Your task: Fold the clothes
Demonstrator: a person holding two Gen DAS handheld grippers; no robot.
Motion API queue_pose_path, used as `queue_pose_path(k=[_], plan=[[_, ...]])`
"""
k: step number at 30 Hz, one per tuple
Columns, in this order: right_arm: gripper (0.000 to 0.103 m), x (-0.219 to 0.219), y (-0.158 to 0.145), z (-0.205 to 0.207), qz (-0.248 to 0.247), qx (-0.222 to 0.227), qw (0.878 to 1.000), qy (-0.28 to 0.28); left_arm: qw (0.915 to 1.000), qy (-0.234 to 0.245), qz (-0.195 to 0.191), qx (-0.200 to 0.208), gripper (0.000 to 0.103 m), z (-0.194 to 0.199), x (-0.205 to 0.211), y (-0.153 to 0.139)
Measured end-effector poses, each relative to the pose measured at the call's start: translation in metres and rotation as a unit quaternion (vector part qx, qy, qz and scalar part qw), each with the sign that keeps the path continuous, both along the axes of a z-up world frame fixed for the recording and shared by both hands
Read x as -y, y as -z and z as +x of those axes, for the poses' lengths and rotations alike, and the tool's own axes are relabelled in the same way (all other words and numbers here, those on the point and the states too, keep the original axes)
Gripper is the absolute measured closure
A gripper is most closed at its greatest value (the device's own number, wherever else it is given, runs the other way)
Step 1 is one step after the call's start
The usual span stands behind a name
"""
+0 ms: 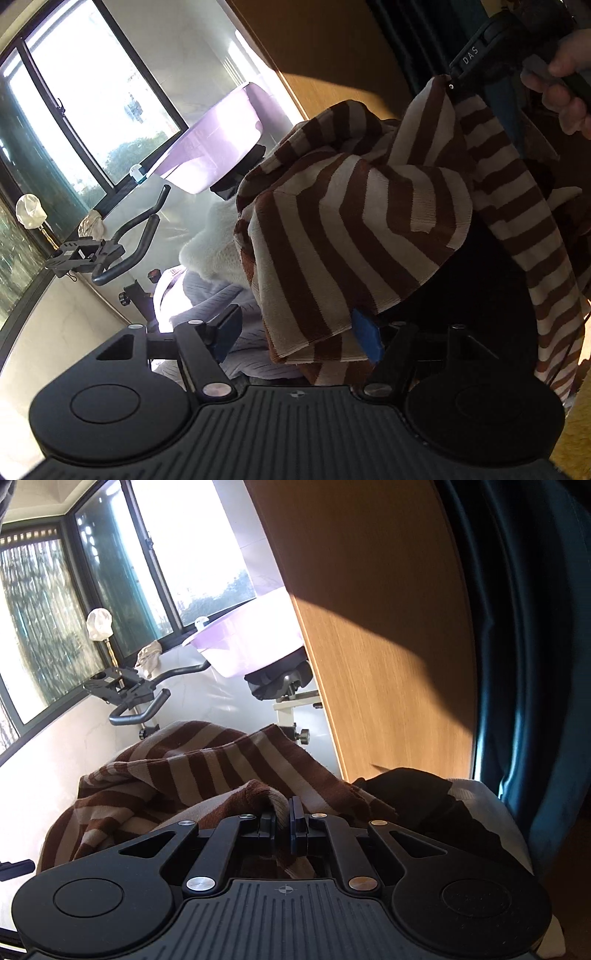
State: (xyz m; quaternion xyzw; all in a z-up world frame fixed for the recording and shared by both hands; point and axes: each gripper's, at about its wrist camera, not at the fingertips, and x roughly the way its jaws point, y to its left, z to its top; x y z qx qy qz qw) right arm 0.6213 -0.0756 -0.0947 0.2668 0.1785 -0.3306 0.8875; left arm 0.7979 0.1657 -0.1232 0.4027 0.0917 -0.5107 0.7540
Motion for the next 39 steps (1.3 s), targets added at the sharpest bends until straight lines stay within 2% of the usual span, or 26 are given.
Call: queue_pose_path(k=[4,13,16,19,20,21,24,26,29,31,33,35,36,37,38,39], plan=[[0.097,0.006,0.002,-0.006,0.011,0.006,1.000,0.015,0.9992,0.026,0.019,0.022,0.035,-0.007,0.002,0.006],[0.097,0.005,0.003,-0.006,0.012,0.007,1.000,0.012,0.9976,0.021,0.009,0.066,0.032,-0.013,0.013,0.020],[0.097,0.006,0.003,-0.005,0.014,0.008,1.000,0.010,0.9928,0.017,-0.034,0.113,0.028,-0.022,0.018,0.015],[0.097,0.004,0.003,-0.003,0.010,0.002,1.000,0.007,0.9891,0.024,-0.099,0.107,0.018,-0.025,0.017,0.001],[0.097,0.003,0.004,-0.003,0.009,0.000,1.000,0.006,0.9893,0.025,-0.102,0.101,0.012,-0.024,0.020,0.000],[0.097,0.002,0.005,-0.002,0.006,-0.004,1.000,0.005,0.9899,0.025,-0.101,0.096,0.010,-0.023,0.025,0.000],[0.095,-0.004,0.008,0.000,-0.007,-0.019,1.000,0.000,0.9911,0.035,-0.067,0.109,0.010,-0.020,0.037,0.014],[0.094,-0.007,0.010,0.001,-0.013,-0.027,1.000,-0.004,0.9894,0.041,-0.061,0.126,0.010,-0.021,0.039,0.021],[0.091,-0.011,0.016,0.003,-0.020,-0.044,0.999,-0.014,0.9866,0.043,-0.083,0.134,0.010,-0.019,0.036,0.017],[0.084,-0.014,0.020,0.006,-0.025,-0.055,0.998,-0.022,0.9846,0.027,-0.110,0.133,0.011,-0.016,0.034,0.010],[0.077,-0.019,0.027,0.011,-0.030,-0.067,0.997,-0.036,0.9858,0.011,-0.134,0.100,0.023,-0.006,0.036,-0.002],[0.076,-0.025,0.037,0.021,-0.039,-0.093,0.994,-0.051,0.9905,0.000,-0.135,0.026,0.060,0.009,0.041,-0.014],[0.076,-0.027,0.040,0.025,-0.044,-0.102,0.992,-0.053,0.9909,-0.006,-0.134,-0.014,0.069,0.017,0.043,-0.021],[0.076,-0.029,0.043,0.029,-0.048,-0.110,0.991,-0.054,0.9896,-0.014,-0.136,-0.045,0.082,0.024,0.043,-0.026],[0.078,-0.030,0.045,0.032,-0.051,-0.114,0.991,-0.050,0.9873,-0.023,-0.140,-0.072,0.088,0.030,0.043,-0.031],[0.082,-0.030,0.045,0.033,-0.049,-0.113,0.991,-0.045,0.9839,-0.029,-0.146,-0.098,0.089,0.036,0.041,-0.036]])
